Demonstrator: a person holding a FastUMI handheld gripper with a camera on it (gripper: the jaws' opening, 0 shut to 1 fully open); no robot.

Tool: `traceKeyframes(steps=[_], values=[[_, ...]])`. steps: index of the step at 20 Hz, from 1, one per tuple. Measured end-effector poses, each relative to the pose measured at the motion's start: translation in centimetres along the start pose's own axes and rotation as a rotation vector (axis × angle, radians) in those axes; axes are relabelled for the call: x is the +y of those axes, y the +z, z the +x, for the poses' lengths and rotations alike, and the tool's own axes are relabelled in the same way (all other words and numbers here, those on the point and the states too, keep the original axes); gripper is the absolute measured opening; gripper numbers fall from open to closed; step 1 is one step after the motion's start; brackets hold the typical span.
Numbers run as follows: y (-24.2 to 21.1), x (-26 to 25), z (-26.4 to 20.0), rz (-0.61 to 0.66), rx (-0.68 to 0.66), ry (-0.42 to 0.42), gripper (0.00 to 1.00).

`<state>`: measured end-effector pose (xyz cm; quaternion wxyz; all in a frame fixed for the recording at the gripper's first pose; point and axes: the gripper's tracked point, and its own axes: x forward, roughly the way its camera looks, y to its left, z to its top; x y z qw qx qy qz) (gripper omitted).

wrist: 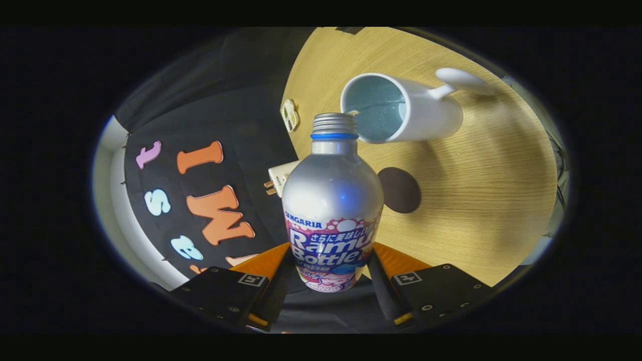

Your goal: Take the bottle from table, then pour the juice into the cup, finally place the bottle on the coaster

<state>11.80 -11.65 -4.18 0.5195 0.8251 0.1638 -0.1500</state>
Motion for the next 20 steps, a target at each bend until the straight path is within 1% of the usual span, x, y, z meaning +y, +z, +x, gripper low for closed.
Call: traceKeyframes(steps=[8,20], values=[[0.09,-0.01,-0.58,0.016,-0.009,-0.015,0.77],[-0.02,0.26,-0.95,0.037,-0.002,-0.02,0.73]])
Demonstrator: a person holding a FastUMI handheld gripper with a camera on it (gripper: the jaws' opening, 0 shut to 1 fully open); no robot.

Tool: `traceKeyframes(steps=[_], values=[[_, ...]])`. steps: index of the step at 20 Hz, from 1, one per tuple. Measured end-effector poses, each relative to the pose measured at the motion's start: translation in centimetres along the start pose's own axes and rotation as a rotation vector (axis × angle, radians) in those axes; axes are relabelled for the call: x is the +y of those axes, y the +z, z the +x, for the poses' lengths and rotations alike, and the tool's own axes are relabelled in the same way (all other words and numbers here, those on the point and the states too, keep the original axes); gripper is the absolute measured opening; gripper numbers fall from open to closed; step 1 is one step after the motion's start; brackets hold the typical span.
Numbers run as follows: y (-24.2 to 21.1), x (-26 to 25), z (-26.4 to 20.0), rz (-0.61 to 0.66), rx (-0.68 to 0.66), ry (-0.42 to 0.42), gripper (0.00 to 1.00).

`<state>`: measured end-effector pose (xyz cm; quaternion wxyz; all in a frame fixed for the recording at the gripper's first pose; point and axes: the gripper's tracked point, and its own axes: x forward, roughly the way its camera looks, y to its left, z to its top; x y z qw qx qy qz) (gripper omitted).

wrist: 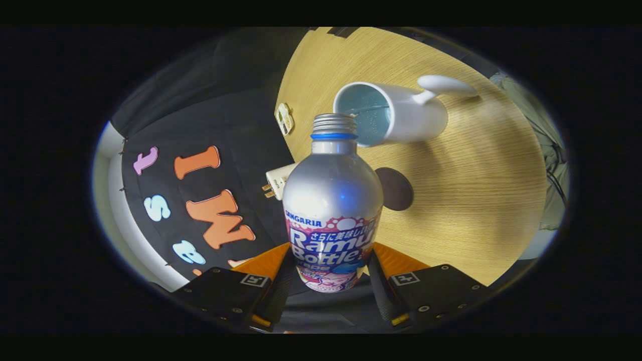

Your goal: Take the bottle from table, then pour the juice into the cup, finally place the bottle on the coaster

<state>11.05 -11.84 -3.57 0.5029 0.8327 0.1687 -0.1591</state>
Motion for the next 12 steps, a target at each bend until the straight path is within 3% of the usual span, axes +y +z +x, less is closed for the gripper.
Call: traceKeyframes(steps=[12], values=[[-0.6,1.3,-0.1,0.056,0.027,0.006,0.73]])
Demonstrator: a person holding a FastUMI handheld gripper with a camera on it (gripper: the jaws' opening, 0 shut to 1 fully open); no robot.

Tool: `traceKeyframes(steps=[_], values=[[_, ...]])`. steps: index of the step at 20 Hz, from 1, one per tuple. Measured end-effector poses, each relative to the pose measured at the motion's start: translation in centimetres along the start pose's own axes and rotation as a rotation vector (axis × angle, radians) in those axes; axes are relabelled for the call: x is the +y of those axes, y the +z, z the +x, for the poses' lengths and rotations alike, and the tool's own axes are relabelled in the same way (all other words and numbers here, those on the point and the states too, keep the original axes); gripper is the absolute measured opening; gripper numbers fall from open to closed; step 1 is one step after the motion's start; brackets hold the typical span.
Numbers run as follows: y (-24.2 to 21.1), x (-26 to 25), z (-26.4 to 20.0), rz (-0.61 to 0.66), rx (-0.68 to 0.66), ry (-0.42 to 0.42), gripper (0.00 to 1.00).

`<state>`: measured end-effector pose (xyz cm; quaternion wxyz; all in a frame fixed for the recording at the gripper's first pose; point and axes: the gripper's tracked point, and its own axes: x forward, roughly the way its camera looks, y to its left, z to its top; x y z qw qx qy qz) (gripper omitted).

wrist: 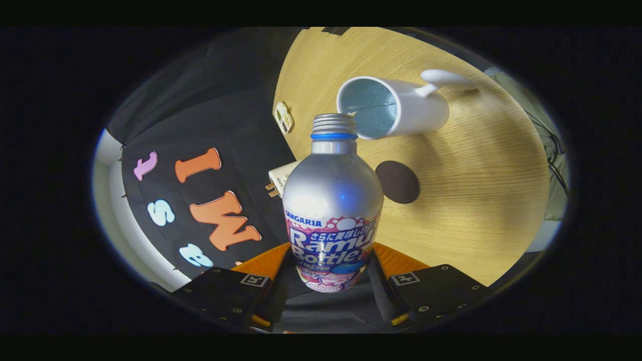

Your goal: Take the bottle from table, then pour the juice into the cup, finally place the bottle on the coaster

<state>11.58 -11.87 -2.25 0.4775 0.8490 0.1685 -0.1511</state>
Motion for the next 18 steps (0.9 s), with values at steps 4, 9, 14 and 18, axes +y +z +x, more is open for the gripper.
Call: traceKeyframes(steps=[4,9,14,18], values=[[0.12,0.23,0.28,0.031,0.002,-0.004,0.73],[0.43,0.62,0.37,0.063,0.004,-0.002,0.73],[0.43,0.49,0.57,0.085,0.003,-0.012,0.73],[0.53,0.6,0.62,0.094,0.005,-0.012,0.73]])
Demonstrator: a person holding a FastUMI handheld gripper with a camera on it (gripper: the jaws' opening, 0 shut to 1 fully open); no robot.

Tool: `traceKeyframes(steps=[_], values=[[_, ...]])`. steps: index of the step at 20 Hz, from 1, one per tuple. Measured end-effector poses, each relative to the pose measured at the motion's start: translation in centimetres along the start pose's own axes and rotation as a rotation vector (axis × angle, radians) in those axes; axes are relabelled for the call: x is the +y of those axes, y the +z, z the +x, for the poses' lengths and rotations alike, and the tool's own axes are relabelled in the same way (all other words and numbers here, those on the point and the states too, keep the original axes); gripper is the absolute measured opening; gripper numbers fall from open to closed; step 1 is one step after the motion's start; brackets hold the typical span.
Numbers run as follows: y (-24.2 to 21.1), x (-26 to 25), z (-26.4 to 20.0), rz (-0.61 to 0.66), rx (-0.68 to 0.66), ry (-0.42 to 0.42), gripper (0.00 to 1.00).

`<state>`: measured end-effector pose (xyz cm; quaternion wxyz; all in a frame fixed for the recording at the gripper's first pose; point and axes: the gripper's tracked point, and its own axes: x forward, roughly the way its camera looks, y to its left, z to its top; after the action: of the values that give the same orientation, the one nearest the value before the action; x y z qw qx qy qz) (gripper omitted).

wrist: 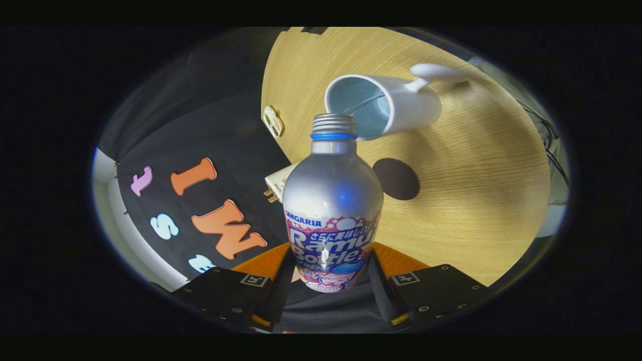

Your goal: Take the bottle from table, then pour the juice into the cup, finally place the bottle on the coaster

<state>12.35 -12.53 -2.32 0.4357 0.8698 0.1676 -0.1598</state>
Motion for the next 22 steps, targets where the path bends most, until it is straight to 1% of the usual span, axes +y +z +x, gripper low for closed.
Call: traceKeyframes(steps=[13,22], values=[[0.0,0.2,0.2,0.022,0.004,0.005,0.73],[0.9,-2.4,0.8,-0.126,-0.044,-0.05,0.73]])
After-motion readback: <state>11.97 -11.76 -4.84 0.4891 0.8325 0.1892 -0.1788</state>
